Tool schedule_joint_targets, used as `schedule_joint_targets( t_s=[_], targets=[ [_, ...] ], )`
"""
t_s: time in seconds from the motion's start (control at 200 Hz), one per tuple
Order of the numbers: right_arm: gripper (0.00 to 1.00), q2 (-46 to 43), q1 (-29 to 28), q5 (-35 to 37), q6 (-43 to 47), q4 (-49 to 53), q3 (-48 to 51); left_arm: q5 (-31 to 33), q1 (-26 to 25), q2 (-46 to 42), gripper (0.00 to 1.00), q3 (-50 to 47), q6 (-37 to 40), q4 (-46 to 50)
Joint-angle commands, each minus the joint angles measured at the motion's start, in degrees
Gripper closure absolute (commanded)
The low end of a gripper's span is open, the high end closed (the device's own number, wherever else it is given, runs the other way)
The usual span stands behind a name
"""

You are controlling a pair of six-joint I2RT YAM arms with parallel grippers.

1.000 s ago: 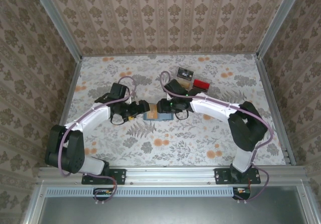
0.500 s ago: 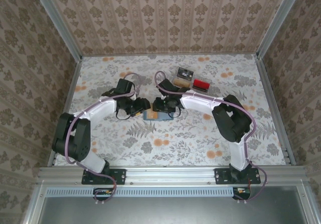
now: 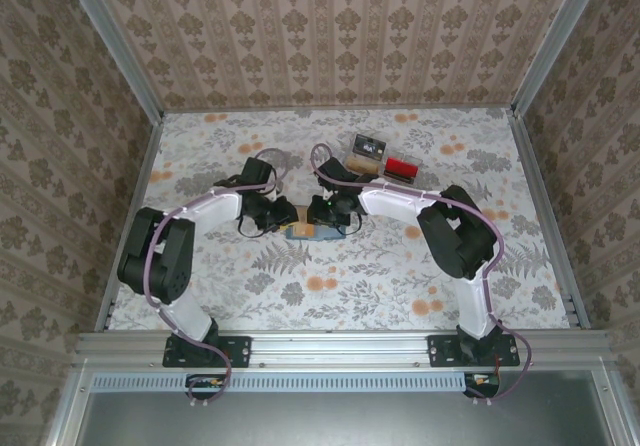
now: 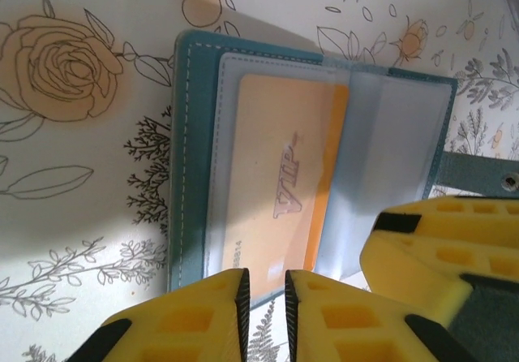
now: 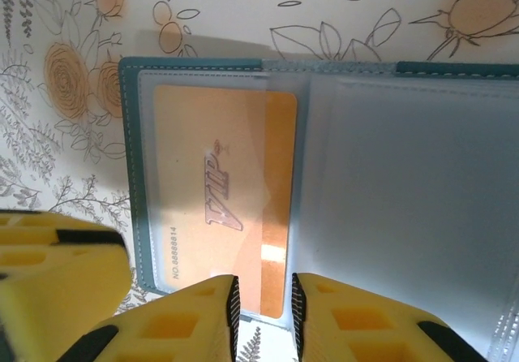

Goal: Take the credit cards out of the card holder

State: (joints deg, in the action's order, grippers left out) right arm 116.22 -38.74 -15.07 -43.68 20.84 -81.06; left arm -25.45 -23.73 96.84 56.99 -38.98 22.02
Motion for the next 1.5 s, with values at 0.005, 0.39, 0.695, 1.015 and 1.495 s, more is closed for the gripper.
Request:
schedule_joint_targets(
  t_s=[0.005,0.39,0.695,1.015,1.495],
  targets=[
    [0.74,1.44,0.59,-3.80,0.22,-1.73,-0.41,0.92,-0.37,1.19,0.80,1.36,0.40,-0.18],
    [0.77,3.98,1.82,-7.26,0.96,-2.94,-0.19,1.44,-0.37,2.51,0.83,-2.35,0.40,-1.74],
    [0.77,4.15,2.27,-6.91,0.88,-3.35,0.95,1.99,-0.18,3.34,0.84,-4.28,0.49,-2.36],
    [0.77,5.47,2.53,-5.57,1.23,-1.46,0.60,1.85,0.00,3.46,0.85,-4.88,0.05,-2.72],
    [0.84,5.02,2.62,-15.88,1.44,-11.59,3.33,1.04,0.01,4.06,0.86,-4.66,0.49,-2.51]
  ],
)
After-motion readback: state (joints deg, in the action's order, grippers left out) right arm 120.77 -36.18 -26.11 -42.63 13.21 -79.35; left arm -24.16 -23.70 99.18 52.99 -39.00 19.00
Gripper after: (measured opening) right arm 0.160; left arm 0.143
